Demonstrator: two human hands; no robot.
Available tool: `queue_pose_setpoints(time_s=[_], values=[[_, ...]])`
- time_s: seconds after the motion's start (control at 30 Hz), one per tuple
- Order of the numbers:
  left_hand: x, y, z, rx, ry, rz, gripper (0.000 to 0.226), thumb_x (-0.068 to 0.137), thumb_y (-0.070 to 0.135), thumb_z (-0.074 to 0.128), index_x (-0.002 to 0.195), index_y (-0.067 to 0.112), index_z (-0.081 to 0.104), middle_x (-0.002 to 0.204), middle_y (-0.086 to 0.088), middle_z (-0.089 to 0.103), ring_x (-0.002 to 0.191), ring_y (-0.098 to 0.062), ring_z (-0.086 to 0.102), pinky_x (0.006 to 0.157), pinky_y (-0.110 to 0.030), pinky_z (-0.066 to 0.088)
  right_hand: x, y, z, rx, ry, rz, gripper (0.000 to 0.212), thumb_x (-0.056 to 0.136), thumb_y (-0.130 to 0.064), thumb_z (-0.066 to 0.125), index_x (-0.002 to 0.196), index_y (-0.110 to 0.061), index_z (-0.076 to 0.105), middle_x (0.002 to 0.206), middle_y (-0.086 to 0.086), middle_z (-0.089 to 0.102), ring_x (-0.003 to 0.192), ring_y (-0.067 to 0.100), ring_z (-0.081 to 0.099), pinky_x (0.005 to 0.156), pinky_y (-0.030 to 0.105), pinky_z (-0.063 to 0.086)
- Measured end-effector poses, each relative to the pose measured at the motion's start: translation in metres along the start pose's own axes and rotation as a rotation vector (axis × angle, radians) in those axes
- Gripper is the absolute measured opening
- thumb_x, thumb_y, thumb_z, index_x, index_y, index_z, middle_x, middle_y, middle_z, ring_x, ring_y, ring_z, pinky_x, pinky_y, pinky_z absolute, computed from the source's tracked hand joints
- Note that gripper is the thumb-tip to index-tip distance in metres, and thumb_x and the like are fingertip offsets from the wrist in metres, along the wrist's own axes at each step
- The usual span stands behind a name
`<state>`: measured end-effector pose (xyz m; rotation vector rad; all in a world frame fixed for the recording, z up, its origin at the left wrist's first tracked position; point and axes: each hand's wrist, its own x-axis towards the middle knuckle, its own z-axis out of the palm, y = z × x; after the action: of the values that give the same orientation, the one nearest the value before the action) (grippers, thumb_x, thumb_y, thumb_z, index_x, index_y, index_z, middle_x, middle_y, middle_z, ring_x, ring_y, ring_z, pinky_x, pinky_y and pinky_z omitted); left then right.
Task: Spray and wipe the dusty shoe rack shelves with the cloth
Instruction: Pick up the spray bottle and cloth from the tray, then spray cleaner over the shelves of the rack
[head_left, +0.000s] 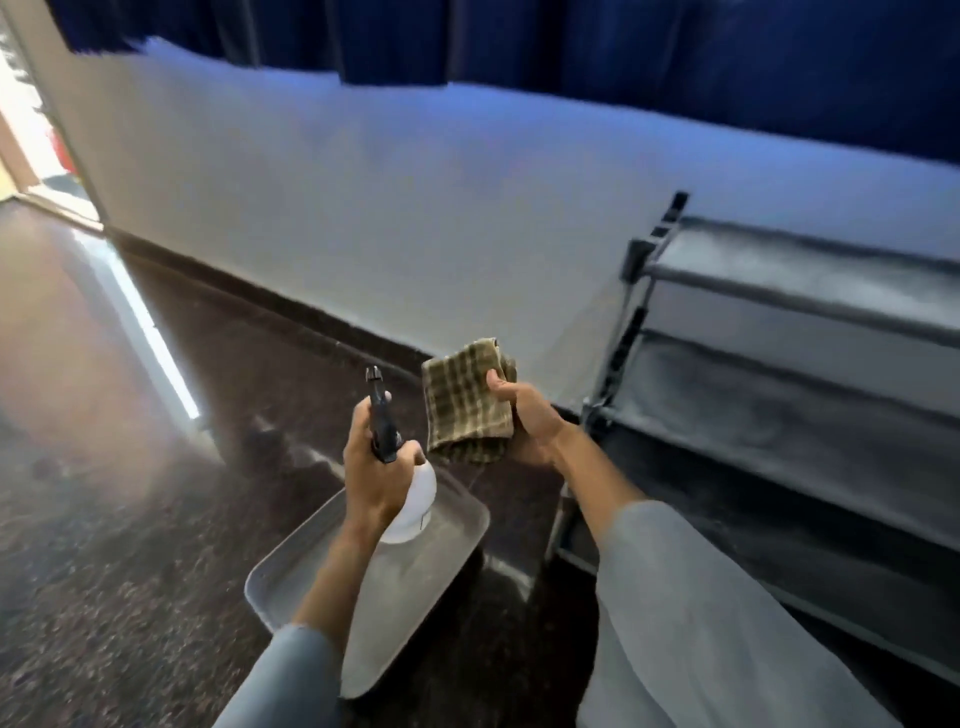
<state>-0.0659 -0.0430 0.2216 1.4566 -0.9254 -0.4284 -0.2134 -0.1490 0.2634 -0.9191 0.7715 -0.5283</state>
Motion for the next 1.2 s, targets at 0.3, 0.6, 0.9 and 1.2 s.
queue_pose_setpoints(time_s=[0.3,0.6,0.9,1.2], values=[[-0.07,0.171,0.034,-0.283,-0.369,0.13,0.043,0.064,-0.021,0.058,0.101,0.002,0.061,0.068,0.004,0.059,0.047,-0.008,0.048,0.049,-0.024,0.044,-0.215,-0.072,-0.031,-0.049,0.37,-0.348,0.083,0.079,-0.075,0.029,0.125,-0.012,0.057,0.112,0.011,0.069,0.106,0.025,0.065,0.093,0.043,0.051],[-0.165,0.262,0.083,-0.339,-0.721,0.07,0.039,0.054,0.001,0.056,0.092,0.0,0.061,0.069,-0.014,0.06,0.043,-0.019,0.051,0.047,-0.033,0.046,-0.349,-0.084,-0.071,0.009,0.582,-0.488,0.097,0.072,-0.081,0.016,0.137,-0.016,0.047,0.127,0.013,0.061,0.109,0.026,0.063,0.085,0.04,0.054],[-0.182,0.29,0.132,-0.164,-0.907,0.087,0.01,0.08,-0.01,0.057,0.088,-0.004,0.062,0.074,-0.02,0.059,0.033,-0.023,0.048,0.045,-0.032,0.046,-0.375,-0.091,-0.118,-0.022,0.641,-0.514,0.1,0.066,-0.081,0.019,0.139,-0.018,0.043,0.129,0.012,0.06,0.113,0.025,0.061,0.098,0.045,0.048],[-0.172,0.309,0.158,-0.092,-0.962,-0.032,0.031,0.075,0.033,0.063,0.078,0.003,0.057,0.062,-0.004,0.063,0.041,-0.023,0.051,0.058,-0.037,0.051,-0.368,-0.102,-0.151,-0.002,0.654,-0.57,0.088,0.072,-0.073,0.029,0.138,-0.017,0.041,0.134,0.01,0.055,0.116,0.024,0.058,0.091,0.038,0.05]])
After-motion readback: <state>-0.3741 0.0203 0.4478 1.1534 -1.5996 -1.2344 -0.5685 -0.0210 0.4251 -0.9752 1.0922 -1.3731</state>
